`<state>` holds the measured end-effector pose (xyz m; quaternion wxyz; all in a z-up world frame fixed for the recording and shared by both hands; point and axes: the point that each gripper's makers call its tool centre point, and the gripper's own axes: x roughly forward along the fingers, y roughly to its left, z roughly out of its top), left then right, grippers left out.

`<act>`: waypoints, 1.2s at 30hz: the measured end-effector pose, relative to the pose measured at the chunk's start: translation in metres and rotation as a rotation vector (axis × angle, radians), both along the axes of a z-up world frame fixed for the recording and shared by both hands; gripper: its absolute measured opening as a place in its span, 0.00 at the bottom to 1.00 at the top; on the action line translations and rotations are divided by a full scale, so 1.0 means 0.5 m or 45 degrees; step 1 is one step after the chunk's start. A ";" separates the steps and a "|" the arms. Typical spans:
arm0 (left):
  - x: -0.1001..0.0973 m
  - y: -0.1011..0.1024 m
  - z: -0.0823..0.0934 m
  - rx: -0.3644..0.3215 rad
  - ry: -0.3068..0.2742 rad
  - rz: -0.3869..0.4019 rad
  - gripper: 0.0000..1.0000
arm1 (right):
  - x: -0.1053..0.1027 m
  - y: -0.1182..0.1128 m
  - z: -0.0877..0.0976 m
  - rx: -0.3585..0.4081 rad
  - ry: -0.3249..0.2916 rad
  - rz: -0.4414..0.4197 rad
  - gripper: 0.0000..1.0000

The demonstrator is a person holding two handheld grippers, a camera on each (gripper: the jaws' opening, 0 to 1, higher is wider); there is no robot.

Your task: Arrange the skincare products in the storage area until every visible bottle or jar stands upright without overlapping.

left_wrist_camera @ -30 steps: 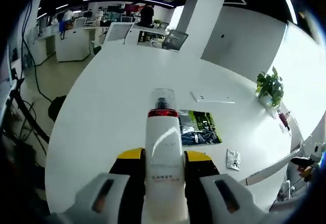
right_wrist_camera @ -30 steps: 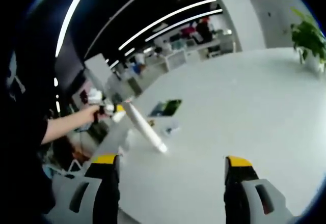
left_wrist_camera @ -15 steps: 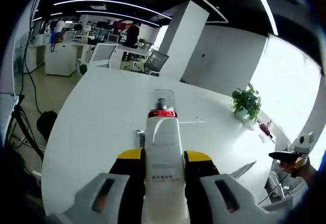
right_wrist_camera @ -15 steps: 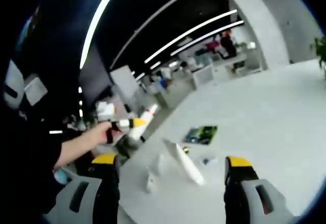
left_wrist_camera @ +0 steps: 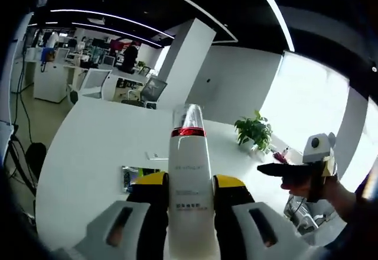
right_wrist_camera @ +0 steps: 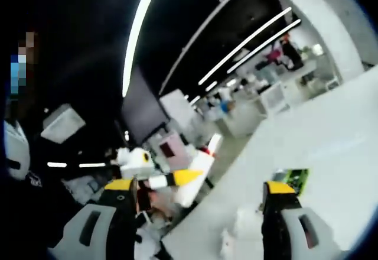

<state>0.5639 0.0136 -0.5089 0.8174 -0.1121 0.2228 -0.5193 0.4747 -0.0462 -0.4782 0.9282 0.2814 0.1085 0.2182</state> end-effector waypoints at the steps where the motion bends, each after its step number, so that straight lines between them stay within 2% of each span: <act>1: -0.013 -0.002 0.009 -0.010 -0.010 -0.008 0.24 | 0.004 0.006 -0.002 0.005 0.011 0.010 0.91; 10: -0.087 -0.013 0.063 0.002 -0.148 -0.066 0.24 | 0.021 0.014 0.024 0.041 0.025 0.004 0.90; 13: -0.117 -0.021 0.074 0.019 -0.187 -0.086 0.24 | 0.032 0.022 0.034 0.061 0.032 0.002 0.86; 17: -0.168 -0.037 0.088 0.018 -0.225 -0.141 0.24 | 0.038 0.060 0.044 0.112 0.041 0.052 0.78; 22: -0.212 -0.046 0.089 0.029 -0.245 -0.191 0.25 | 0.023 0.089 0.041 0.119 0.061 0.080 0.61; 23: -0.217 -0.046 0.087 0.032 -0.247 -0.192 0.25 | 0.019 0.091 0.036 0.103 0.069 0.077 0.56; 24: -0.224 -0.046 0.082 0.040 -0.244 -0.198 0.25 | 0.015 0.093 0.034 0.081 0.062 0.083 0.47; 25: -0.227 -0.045 0.078 0.050 -0.244 -0.199 0.25 | 0.008 0.103 0.042 0.094 0.036 0.123 0.41; 26: -0.231 -0.043 0.076 0.057 -0.244 -0.201 0.25 | 0.007 0.100 0.039 0.096 0.053 0.103 0.41; 27: -0.235 -0.040 0.075 0.062 -0.247 -0.203 0.25 | 0.002 0.103 0.028 0.089 0.102 0.104 0.39; 29: -0.242 -0.036 0.069 0.059 -0.222 -0.210 0.25 | -0.001 0.105 0.024 0.087 0.121 0.099 0.38; 32: -0.251 -0.034 0.068 0.057 -0.216 -0.207 0.25 | -0.007 0.107 0.028 0.089 0.103 0.078 0.32; 34: -0.258 -0.032 0.074 0.048 -0.222 -0.202 0.25 | -0.014 0.112 0.043 0.128 0.073 0.073 0.29; 36: -0.263 -0.029 0.080 0.049 -0.228 -0.202 0.25 | -0.022 0.118 0.057 0.126 0.039 0.071 0.28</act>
